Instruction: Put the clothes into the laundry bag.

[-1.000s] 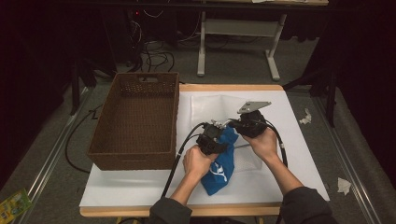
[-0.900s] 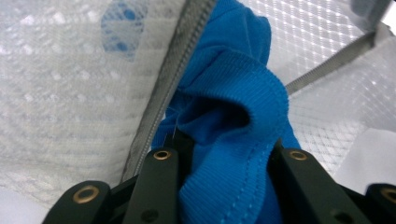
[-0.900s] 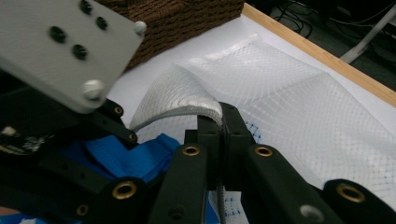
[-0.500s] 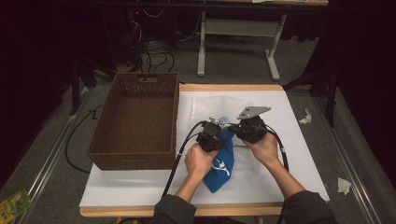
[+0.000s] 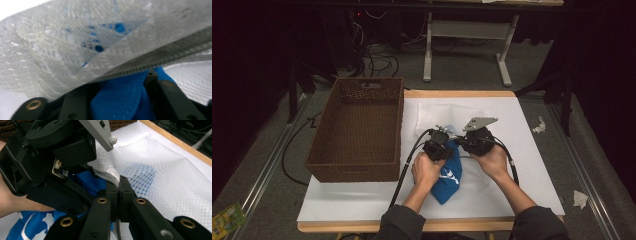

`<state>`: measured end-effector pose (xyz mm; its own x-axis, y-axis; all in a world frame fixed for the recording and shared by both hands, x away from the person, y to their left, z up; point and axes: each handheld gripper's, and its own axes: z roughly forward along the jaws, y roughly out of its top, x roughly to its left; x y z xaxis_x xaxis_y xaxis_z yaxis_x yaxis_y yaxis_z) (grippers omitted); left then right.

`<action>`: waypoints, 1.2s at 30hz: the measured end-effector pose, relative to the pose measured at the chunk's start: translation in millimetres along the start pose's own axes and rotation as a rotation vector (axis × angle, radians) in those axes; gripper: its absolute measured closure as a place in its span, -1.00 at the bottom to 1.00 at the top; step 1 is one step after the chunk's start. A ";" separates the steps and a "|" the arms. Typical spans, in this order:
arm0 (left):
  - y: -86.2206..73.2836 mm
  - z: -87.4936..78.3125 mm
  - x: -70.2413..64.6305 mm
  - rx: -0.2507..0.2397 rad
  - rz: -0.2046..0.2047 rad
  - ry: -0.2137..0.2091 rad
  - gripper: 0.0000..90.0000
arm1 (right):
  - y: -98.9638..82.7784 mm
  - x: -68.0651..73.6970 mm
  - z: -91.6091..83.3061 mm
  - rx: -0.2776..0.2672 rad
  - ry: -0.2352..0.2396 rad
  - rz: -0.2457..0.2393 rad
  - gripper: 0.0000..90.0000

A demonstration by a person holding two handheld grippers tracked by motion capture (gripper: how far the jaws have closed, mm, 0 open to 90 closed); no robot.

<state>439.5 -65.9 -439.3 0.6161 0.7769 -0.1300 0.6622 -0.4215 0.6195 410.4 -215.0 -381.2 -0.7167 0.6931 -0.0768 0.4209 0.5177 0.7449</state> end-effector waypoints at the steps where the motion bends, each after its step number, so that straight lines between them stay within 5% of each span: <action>1: -0.2 0.4 -0.1 0.004 0.001 -0.009 0.19 | -0.3 -0.5 1.0 0.002 -0.003 0.001 0.99; 7: 0.2 -4.5 -2.6 0.003 0.005 -0.033 -0.11 | -1.2 -5.6 4.8 0.002 -0.011 0.021 0.99; 21: 5.5 -41.0 -12.0 -0.005 0.111 -0.089 -0.46 | -1.2 -7.9 4.1 0.004 -0.035 0.029 0.99; 32: -7.1 -66.3 -14.7 0.001 0.172 -0.027 -0.62 | -1.0 -8.4 2.7 -0.005 -0.042 0.028 0.99; 36: -16.8 -64.4 -9.6 0.009 0.148 -0.028 -0.63 | -0.8 -8.6 3.5 -0.006 -0.043 0.024 0.99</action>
<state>395.0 -36.1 -398.6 0.7191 0.6923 -0.0591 0.5665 -0.5349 0.6269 418.2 -219.6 -383.5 -0.6818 0.7263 -0.0875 0.4340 0.4978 0.7509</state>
